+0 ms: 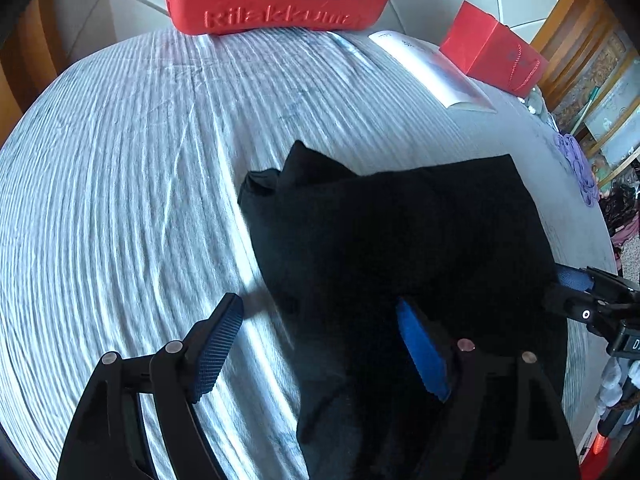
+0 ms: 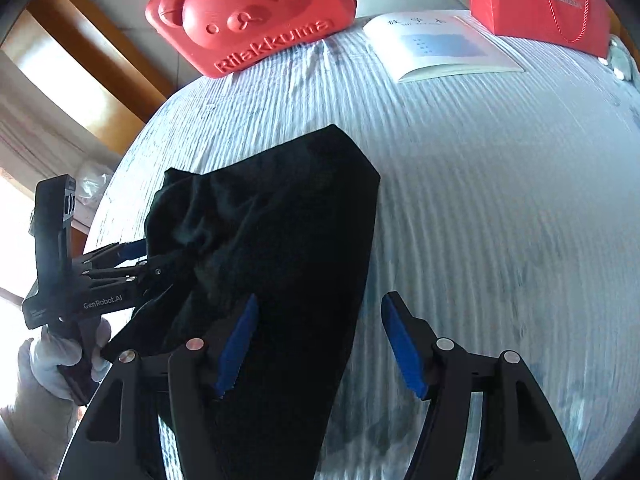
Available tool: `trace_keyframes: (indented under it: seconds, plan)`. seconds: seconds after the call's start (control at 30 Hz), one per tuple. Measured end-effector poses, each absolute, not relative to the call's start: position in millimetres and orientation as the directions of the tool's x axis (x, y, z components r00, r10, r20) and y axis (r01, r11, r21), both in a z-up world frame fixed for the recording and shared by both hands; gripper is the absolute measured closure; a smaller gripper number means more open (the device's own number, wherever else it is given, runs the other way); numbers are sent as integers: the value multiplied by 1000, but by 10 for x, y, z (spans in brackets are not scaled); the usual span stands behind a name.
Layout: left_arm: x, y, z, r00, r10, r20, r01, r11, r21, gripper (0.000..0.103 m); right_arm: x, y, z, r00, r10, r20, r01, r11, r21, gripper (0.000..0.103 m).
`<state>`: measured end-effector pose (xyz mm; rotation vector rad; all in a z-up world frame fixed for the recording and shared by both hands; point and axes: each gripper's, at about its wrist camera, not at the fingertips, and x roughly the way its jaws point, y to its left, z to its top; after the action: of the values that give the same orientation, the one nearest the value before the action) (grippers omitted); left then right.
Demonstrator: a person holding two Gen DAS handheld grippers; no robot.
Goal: Fold clothes
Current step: 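Grasp the folded T-shirt bundle with the right gripper while the left gripper grasps it too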
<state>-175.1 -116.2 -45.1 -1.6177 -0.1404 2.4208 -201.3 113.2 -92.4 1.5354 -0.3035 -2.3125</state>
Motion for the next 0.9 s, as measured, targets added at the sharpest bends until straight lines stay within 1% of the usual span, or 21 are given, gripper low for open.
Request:
trace_keyframes:
  seconds: [0.1,0.2,0.27,0.33,0.37,0.4,0.43,0.5,0.57,0.63,0.8,0.83,0.87,0.9]
  plan:
    - [-1785,-1143,-452,-365,267,-892,-156,-962,-224,23,-2063,1135,-963,-351,-420,-837,169,-908,384,39]
    - [-1782,-1102,-457,-355,358,-864,-195,-932,-306,23,-2123,1115,-1028,-339,-436,-834,179,-900,398,39]
    - [-1761,-1091,-459,-360,366,-858,-206,-928,-310,24,-2139,1119,-1065,-331,-458,-825,180,-889,421,39]
    - [-1728,-1082,-452,-346,381,-858,-215,-922,-322,27,-2143,1116,-1104,-317,-486,-814,183,-874,450,39]
    - [-1706,-1074,-445,-332,394,-857,-221,-916,-335,32,-2138,1107,-1116,-310,-500,-809,190,-866,463,46]
    - [-1666,-1054,-431,-324,398,-858,-234,-913,-335,33,-2130,1090,-1123,-304,-513,-802,200,-858,473,49]
    - [-1627,-1033,-417,-318,400,-859,-246,-910,-333,34,-2124,1073,-1128,-304,-517,-800,209,-856,473,50]
    - [-1591,-990,-414,-323,382,-866,-269,-914,-303,35,-2152,1066,-1143,-305,-525,-795,215,-851,479,52]
    - [-1648,-972,-424,-317,376,-871,-265,-917,-299,35,-2183,1059,-1144,-306,-522,-796,215,-853,476,55]
    - [-1687,-979,-433,-315,339,-886,-249,-931,-267,37,-2200,1033,-1135,-308,-504,-807,218,-863,456,55]
    - [-1620,-891,-398,-343,258,-903,-251,-952,-177,43,-2107,811,-1088,-339,-378,-862,269,-917,296,54]
    - [-1605,-863,-393,-350,241,-905,-250,-955,-158,44,-2112,765,-1081,-334,-357,-872,279,-921,270,58]
    - [-1591,-836,-389,-356,226,-907,-248,-958,-141,49,-2126,747,-1080,-325,-354,-877,282,-921,268,61]
    - [-1589,-830,-381,-356,228,-906,-243,-959,-145,54,-2138,742,-1079,-320,-353,-879,279,-922,268,61]
